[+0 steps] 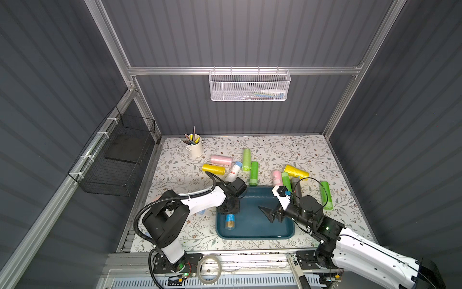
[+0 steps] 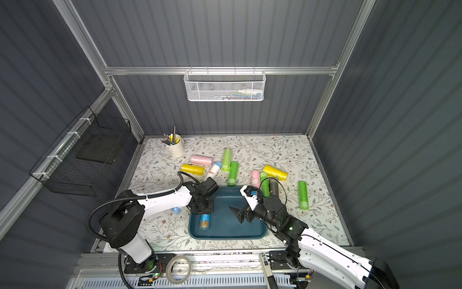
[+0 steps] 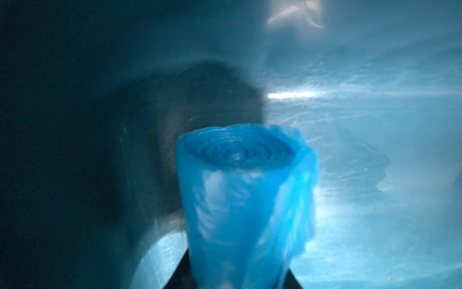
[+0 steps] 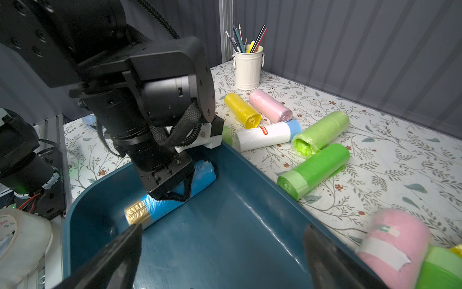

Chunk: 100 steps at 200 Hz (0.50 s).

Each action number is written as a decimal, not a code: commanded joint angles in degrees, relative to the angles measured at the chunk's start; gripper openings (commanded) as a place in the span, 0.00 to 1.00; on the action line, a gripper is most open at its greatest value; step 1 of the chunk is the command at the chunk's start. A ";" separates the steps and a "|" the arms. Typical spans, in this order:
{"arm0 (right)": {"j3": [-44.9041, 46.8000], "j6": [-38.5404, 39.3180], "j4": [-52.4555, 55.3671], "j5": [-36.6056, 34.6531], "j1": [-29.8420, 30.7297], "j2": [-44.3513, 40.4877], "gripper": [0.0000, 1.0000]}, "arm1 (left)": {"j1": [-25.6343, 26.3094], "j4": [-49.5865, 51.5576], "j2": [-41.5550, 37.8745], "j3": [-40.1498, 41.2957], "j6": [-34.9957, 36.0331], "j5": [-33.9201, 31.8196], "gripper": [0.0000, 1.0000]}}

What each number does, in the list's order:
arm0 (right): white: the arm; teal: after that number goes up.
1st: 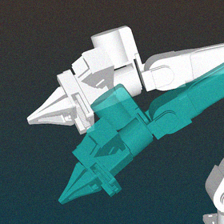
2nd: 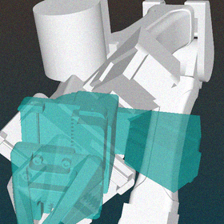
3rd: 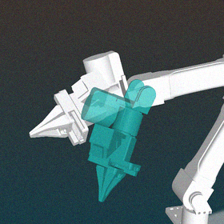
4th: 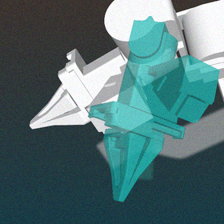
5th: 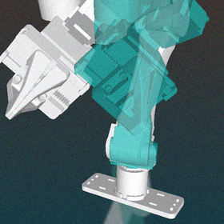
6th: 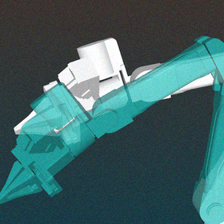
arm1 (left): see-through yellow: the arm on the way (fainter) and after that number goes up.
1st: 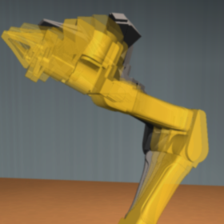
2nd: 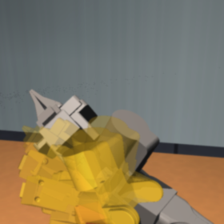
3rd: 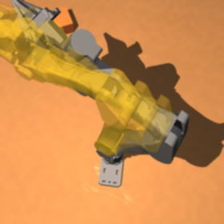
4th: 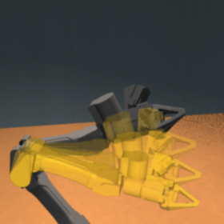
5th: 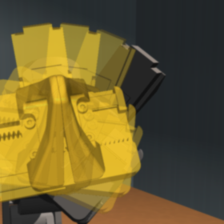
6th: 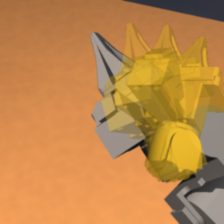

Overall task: Put the roll of trash bags into the storage box
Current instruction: Place the roll of trash bags in the storage box.

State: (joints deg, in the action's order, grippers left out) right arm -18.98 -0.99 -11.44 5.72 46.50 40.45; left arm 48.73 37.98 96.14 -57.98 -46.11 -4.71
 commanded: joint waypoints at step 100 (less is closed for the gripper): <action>-0.27 0.09 0.72 0.35 0.17 -0.85 0.99 | 0.21 3.59 0.45 0.35 1.41 -4.78 0.39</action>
State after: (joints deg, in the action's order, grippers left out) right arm -18.98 -1.04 -11.44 5.87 46.50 40.40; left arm 48.84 38.79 95.98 -57.95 -46.00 -7.73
